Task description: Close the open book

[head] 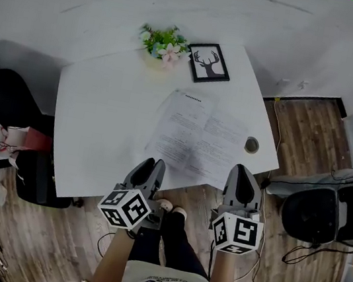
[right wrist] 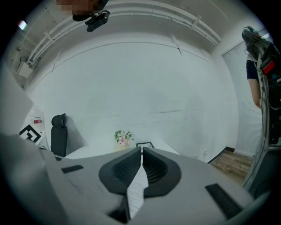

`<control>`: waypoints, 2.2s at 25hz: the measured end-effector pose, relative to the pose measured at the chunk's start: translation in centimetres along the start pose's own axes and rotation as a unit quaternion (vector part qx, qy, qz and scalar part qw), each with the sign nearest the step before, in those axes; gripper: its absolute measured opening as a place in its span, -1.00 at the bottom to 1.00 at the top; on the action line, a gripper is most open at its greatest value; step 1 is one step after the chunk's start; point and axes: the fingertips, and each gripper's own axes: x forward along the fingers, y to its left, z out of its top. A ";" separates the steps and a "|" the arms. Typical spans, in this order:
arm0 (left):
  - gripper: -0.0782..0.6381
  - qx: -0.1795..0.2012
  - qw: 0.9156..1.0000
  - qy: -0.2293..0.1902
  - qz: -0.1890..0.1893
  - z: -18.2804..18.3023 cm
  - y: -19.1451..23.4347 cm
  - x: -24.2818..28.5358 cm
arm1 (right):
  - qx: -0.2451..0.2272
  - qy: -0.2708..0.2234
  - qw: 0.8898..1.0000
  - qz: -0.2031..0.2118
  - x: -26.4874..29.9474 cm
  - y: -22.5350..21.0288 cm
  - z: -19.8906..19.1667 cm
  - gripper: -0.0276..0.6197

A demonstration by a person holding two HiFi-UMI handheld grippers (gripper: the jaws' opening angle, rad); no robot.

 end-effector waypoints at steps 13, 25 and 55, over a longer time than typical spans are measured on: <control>-0.33 -0.246 0.969 0.029 -0.004 -5.1 4.5 2.4 | 0.000 0.015 1.000 -0.007 0.6 0.1 -1.1 -0.83; -0.22 -0.353 0.935 0.029 0.006 -6.8 7.1 3.6 | -0.002 0.011 1.000 -0.020 0.4 -0.3 -0.6 -0.83; -0.20 -0.398 0.916 0.037 0.024 -7.5 8.5 6.0 | -0.006 0.016 0.999 -0.032 1.0 -1.2 -0.5 -0.83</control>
